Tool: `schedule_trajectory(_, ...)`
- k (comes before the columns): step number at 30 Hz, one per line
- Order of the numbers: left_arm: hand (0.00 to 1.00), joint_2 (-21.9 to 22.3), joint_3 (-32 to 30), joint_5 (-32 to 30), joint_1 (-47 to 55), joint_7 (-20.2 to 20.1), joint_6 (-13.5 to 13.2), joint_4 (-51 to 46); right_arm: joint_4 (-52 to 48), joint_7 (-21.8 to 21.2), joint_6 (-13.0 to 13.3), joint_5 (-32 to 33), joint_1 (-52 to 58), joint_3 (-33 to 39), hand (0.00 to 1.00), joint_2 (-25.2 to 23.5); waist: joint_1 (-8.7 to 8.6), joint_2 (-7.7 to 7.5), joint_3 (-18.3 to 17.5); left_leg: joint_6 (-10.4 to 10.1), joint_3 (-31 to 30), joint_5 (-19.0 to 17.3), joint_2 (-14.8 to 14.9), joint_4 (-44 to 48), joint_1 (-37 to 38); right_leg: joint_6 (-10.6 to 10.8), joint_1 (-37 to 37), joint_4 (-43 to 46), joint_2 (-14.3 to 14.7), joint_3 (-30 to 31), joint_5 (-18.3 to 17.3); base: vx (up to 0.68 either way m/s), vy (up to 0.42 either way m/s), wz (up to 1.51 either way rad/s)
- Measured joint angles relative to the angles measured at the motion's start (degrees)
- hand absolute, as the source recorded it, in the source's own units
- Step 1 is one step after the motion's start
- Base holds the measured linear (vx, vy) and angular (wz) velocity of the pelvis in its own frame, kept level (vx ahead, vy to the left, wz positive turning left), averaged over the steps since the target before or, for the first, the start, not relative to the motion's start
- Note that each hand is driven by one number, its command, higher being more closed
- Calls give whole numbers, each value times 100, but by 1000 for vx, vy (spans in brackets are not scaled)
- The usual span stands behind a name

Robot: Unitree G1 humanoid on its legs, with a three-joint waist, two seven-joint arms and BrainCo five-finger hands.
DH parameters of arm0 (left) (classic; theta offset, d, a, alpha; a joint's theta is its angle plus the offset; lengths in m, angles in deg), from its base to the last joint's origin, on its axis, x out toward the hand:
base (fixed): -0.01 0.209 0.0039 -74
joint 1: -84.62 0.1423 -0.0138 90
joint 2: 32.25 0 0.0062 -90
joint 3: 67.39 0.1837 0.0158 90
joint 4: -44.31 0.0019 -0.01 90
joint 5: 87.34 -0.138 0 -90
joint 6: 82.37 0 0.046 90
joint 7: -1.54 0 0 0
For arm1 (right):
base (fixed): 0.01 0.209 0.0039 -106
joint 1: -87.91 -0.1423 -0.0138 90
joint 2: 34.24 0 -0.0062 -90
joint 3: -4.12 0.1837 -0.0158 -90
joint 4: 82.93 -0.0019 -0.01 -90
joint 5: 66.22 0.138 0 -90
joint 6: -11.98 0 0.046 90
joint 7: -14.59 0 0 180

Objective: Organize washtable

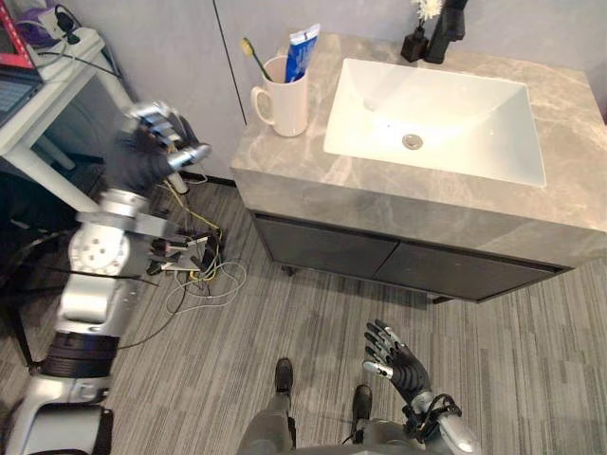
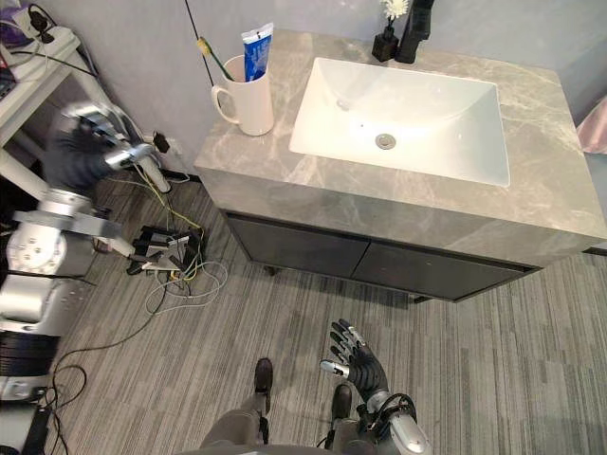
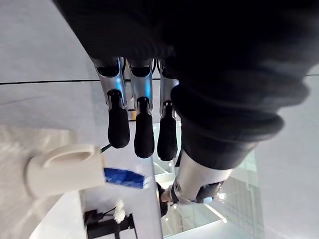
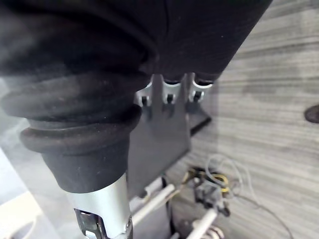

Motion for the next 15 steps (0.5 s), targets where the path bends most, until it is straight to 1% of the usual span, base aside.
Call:
schedule_trajectory(3,100,288,300,-164,-465,59,141,644,8,27,-11,0,-1,-14,0,-2,-39,-43,21,25,21,17,1,1,-6,22,-25,6,3,42,15,37,-3,-8)
schedule_trajectory(4,100,335,355,-167,-715,64,183,860,8,38,-16,0,-13,-28,0,-2,-43,-88,49,27,38,19,9,2,-12,22,-60,26,5,80,15,23,-1,-14)
schedule_trajectory(6,100,338,429,-184,-1147,89,195,1205,8,91,-38,0,-52,-44,0,-4,-53,-171,118,28,118,20,57,3,-24,19,-129,80,12,140,17,14,-9,-18)
schedule_trajectory(7,100,336,518,-227,-1458,171,203,1451,7,140,-40,0,-52,-46,0,-6,-68,-220,151,27,150,20,64,3,-41,16,-176,107,21,168,15,10,-14,-16)
schedule_trajectory(8,100,336,541,-245,-1604,193,210,1559,6,142,-40,0,-57,-45,0,-6,-81,-242,167,27,153,20,65,3,-57,16,-203,114,25,186,15,15,-7,-10)
schedule_trajectory(10,100,334,616,-392,-2214,243,228,1963,6,161,-39,0,-82,-50,0,-9,-142,-280,291,28,168,21,72,6,-117,5,-284,126,29,217,24,15,-2,-8)
schedule_trajectory(11,100,332,649,-416,-2369,275,239,2042,6,167,-40,0,-94,-55,0,-9,-142,-288,329,29,184,22,74,14,-131,-5,-308,130,33,239,31,18,5,-12)
schedule_trajectory(13,100,314,804,-478,-2969,322,259,2359,5,239,-39,0,-178,-95,0,-26,-152,-328,528,30,225,23,74,29,-128,-8,-330,136,28,284,38,28,8,-11)
schedule_trajectory(15,100,263,863,-512,-3266,346,262,2496,-5,259,-35,0,-202,-106,0,-92,-157,-358,578,32,283,25,70,32,-168,-9,-402,148,29,328,38,45,7,-12)
